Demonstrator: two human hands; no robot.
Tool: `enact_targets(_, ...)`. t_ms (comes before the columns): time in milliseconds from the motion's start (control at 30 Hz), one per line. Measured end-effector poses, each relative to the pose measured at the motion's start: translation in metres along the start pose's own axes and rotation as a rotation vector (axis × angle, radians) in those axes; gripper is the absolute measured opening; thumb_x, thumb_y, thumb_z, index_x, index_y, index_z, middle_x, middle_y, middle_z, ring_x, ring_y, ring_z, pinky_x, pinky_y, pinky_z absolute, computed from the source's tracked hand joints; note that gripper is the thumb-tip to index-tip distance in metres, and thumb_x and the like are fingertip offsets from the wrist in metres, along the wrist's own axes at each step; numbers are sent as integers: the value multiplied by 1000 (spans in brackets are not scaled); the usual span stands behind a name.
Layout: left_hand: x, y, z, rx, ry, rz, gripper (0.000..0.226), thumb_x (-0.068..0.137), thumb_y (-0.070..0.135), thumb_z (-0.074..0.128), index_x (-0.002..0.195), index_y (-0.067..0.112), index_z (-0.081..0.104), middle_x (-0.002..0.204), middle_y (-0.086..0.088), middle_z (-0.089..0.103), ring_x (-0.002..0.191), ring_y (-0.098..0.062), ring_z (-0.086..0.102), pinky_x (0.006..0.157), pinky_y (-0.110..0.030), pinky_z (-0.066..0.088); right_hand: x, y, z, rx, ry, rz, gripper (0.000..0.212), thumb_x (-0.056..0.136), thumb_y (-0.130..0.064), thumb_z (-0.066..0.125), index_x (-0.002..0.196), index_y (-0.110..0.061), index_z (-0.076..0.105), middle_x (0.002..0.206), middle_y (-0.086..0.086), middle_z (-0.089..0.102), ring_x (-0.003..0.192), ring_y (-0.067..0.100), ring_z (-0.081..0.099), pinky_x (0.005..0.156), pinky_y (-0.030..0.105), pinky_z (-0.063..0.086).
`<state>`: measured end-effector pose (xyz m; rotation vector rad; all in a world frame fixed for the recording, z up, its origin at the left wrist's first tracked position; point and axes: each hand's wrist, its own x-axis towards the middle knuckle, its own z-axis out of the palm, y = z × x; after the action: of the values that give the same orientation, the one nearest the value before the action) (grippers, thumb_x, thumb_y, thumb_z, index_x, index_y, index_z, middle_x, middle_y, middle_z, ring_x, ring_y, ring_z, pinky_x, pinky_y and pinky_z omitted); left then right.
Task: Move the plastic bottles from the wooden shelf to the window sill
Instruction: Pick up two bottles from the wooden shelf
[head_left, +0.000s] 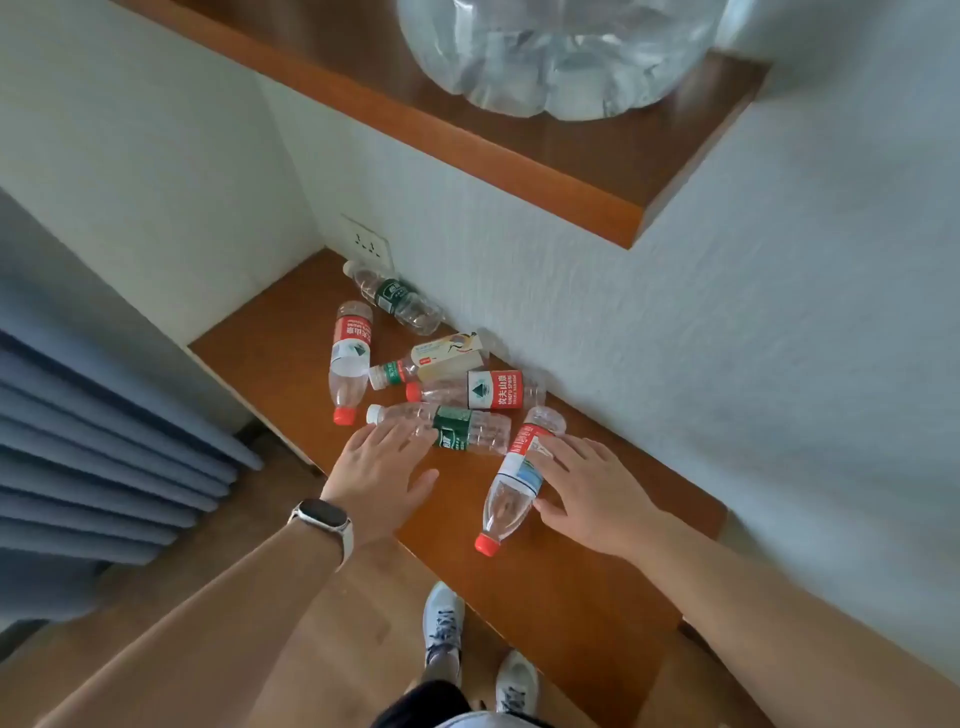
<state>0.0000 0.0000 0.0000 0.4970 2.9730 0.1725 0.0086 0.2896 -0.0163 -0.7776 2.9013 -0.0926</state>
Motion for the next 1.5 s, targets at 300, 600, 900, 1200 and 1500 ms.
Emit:
enact_targets(300,58,-39,38,-115,-74,-59,52,98,43,48,147,26,44,154,-2,45,144,-24,37,118,-46,27,36,9,30,9,-130,-51,62,89,-44,63,142,-25,38,148,1,44,140,23,39,114,39,28)
enact_targets(600,86,-53,54,-108,-186,-92,54,95,41,47,146,25,41,151,-2,46,141,-26,40,118,-52,28,65,16,47,-71,-225,-179,63,84,-29,73,139,-24,41,147,5,44,140,28,35,118,49,23)
enact_targets(900,93,-67,59,31,-282,-70,62,94,37,59,149,26,32,138,-2,53,127,-27,53,110,-44,40,77,15,57,-188,-263,-203,62,77,-26,79,131,-20,48,140,11,50,137,35,38,113,62,24)
enact_targets(1200,74,-66,52,-91,-304,-100,69,90,40,65,149,27,32,138,0,56,117,-22,60,92,-34,52,46,19,68,-22,-177,17,63,70,-46,79,124,-26,54,116,1,64,109,24,61,104,51,41)
enact_targets(1500,58,-37,20,-503,-172,-179,55,81,42,79,128,31,53,119,14,57,99,-7,57,78,-21,53,21,2,70,353,155,374,74,65,-55,82,124,-21,53,115,0,64,104,18,61,81,30,58)
